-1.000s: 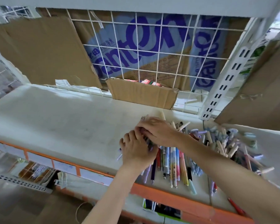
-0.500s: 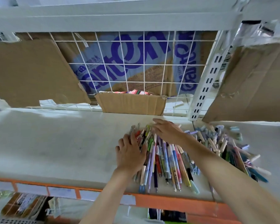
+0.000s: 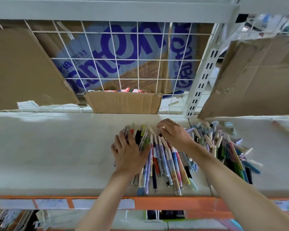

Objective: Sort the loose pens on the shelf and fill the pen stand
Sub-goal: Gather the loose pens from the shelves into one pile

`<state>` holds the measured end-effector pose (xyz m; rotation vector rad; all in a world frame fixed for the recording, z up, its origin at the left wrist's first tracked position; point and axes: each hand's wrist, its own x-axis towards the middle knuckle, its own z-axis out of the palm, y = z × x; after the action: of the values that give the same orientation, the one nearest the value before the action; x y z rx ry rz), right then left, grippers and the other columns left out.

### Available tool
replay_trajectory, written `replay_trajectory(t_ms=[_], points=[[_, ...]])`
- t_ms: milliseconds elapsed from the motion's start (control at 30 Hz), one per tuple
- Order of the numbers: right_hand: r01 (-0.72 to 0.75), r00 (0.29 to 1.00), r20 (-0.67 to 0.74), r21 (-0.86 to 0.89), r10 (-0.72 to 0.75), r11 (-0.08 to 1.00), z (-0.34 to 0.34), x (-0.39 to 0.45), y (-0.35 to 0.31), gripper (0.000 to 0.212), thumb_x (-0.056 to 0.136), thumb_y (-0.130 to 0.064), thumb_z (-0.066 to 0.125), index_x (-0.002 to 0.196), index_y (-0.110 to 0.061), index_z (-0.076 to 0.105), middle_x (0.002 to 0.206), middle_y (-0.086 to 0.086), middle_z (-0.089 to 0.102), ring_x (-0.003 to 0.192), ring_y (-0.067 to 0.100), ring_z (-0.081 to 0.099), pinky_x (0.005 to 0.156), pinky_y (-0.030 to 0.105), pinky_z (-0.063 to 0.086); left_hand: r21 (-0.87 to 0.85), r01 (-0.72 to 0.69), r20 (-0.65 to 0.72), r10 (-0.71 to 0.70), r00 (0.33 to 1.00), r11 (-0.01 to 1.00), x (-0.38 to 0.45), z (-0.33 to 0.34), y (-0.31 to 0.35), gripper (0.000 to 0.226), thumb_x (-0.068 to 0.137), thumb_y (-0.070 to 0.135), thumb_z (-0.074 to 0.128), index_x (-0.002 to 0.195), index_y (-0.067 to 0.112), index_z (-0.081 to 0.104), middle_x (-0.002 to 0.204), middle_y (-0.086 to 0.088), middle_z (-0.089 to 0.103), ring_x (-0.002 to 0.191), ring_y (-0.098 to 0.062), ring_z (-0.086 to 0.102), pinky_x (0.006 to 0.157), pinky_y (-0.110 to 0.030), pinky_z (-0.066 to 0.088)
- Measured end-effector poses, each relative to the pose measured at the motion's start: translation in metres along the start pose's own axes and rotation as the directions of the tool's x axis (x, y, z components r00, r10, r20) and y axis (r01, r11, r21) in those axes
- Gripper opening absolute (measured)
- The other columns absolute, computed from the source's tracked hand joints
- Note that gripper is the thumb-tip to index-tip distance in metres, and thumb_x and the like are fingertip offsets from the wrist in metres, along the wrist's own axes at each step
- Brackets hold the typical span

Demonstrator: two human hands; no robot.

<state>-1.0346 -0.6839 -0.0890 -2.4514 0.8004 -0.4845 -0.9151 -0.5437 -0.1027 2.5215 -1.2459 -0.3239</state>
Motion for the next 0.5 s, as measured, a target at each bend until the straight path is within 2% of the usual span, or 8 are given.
replay_trajectory(t_ms=[67,167,300,433,500], points=[[-0.003,0.998,-0.056,-0.013,0.002,1.000,-0.005,-0.014,0.005,0.021,0.096,-0.007,0.043,0.109,-0.004,0.059,0.114,0.005,0.058,0.100,0.021,0.056,0.075,0.025,0.037,-0.010,-0.037,-0.023,0.037,0.999,0.999,-0.002,0.000,0.001,0.084,0.089,0.064,0.031,0.149,0.012,0.003,0.155,-0.011,-0.003,0.143,-0.032,-0.005,0.115,-0.049,0.002],[-0.047,0.989,-0.139,-0.034,0.042,0.998,-0.013,-0.048,0.013,0.023,0.097,-0.012,0.042,0.110,-0.003,0.060,0.116,0.005,0.058,0.105,0.019,0.053,0.082,0.023,0.037,-0.004,-0.104,-0.068,0.103,0.992,0.995,-0.008,0.005,0.013,0.078,0.090,0.063,0.024,0.148,0.012,0.011,0.156,-0.010,-0.003,0.144,-0.028,-0.008,0.116,-0.048,-0.004],[-0.099,0.979,-0.188,-0.111,0.077,0.989,-0.032,-0.089,0.039,0.044,0.095,-0.030,0.030,0.115,-0.008,0.063,0.121,0.004,0.061,0.113,0.022,0.055,0.097,0.037,0.044,0.005,-0.283,-0.163,0.280,0.946,0.959,-0.023,0.019,0.053,0.078,0.083,0.065,0.016,0.136,0.011,0.040,0.148,-0.013,0.029,0.141,-0.030,0.018,0.117,-0.050,0.008],[-0.242,0.926,-0.330,-0.151,0.182,0.958,-0.057,-0.119,0.081,0.042,0.090,-0.031,0.036,0.108,-0.010,0.067,0.121,0.006,0.062,0.115,0.027,0.056,0.094,0.046,0.047,-0.021,-0.459,-0.100,0.455,0.885,0.888,-0.034,0.040,0.092,0.072,0.084,0.064,0.018,0.133,0.017,0.043,0.146,-0.005,0.033,0.140,-0.026,0.023,0.114,-0.053,0.018],[-0.337,0.875,-0.407,-0.130,0.260,0.932,-0.070,-0.132,0.100,0.041,0.089,-0.032,0.038,0.110,-0.013,0.067,0.126,0.007,0.059,0.120,0.028,0.052,0.096,0.045,0.045,0.034,-0.509,-0.011,0.509,0.860,0.860,-0.037,0.049,0.106,0.074,0.083,0.069,0.014,0.140,0.027,0.035,0.155,0.000,0.018,0.144,-0.026,0.010,0.114,-0.055,0.015]])
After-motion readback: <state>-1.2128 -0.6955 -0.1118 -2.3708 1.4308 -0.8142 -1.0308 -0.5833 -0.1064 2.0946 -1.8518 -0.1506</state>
